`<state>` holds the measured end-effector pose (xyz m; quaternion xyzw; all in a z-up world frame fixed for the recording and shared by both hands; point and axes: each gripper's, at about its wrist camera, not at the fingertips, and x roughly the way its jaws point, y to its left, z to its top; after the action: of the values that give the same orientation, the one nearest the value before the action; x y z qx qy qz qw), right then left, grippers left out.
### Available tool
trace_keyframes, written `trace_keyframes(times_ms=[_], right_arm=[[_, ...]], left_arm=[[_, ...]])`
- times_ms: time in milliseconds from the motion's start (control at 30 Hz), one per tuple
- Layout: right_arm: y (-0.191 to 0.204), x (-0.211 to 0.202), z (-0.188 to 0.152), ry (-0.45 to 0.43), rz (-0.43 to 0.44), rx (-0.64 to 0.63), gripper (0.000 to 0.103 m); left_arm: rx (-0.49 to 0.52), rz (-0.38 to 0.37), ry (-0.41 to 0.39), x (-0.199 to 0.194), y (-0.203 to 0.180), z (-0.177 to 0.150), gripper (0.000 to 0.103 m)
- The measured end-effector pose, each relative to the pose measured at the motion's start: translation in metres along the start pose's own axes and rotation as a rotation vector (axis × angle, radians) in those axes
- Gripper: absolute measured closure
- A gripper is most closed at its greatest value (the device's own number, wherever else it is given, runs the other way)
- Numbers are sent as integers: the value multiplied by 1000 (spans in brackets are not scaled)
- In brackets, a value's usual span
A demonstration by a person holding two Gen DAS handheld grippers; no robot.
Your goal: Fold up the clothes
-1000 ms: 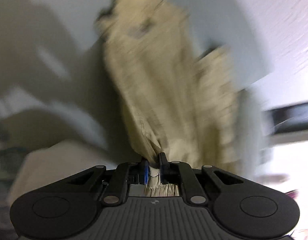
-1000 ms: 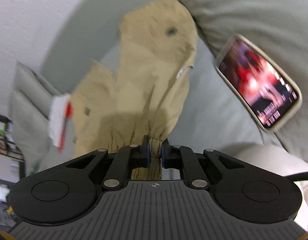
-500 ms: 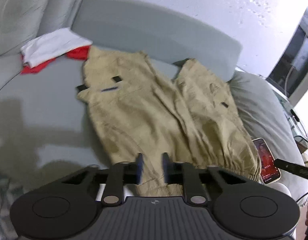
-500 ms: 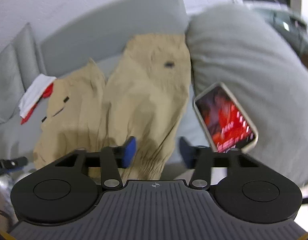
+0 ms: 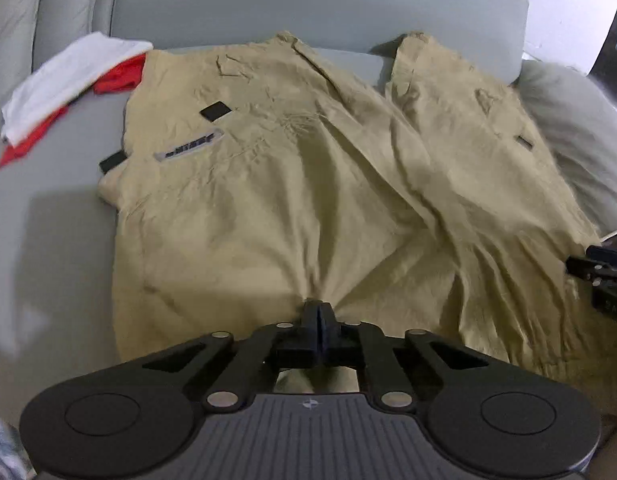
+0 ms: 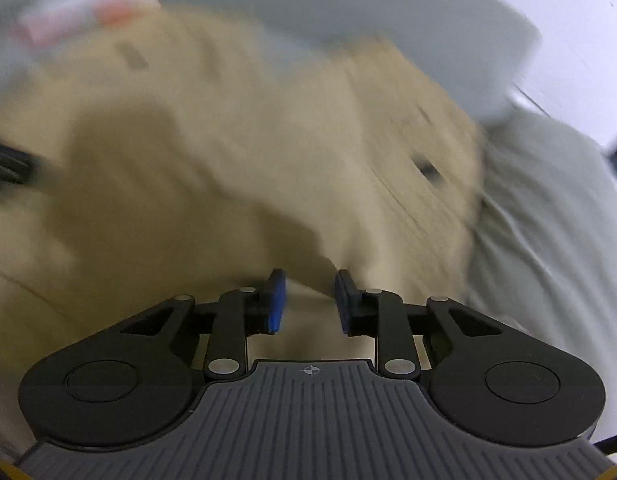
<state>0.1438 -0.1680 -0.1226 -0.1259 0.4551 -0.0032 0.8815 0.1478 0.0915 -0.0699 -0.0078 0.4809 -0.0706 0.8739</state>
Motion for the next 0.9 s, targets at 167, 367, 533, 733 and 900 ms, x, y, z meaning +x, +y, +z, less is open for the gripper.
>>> trace_keyframes(times_ms=[167, 367, 533, 733, 900], right_arm=[[-55, -4, -15, 102, 48, 263, 73], [-66, -32, 2, -4, 36, 309, 70], [-17, -11, 49, -74, 96, 151, 74], [15, 29, 81, -93, 91, 95, 67], [-6, 71, 65, -38, 8, 153, 69]], left_arm=[[-61, -13, 39, -18, 12, -2, 92], [-111, -100, -90, -39, 6, 24, 88], [30, -55, -103, -4, -36, 59, 82], [36, 65, -50, 44, -28, 62, 72], [35, 51, -40, 45, -8, 53, 68]])
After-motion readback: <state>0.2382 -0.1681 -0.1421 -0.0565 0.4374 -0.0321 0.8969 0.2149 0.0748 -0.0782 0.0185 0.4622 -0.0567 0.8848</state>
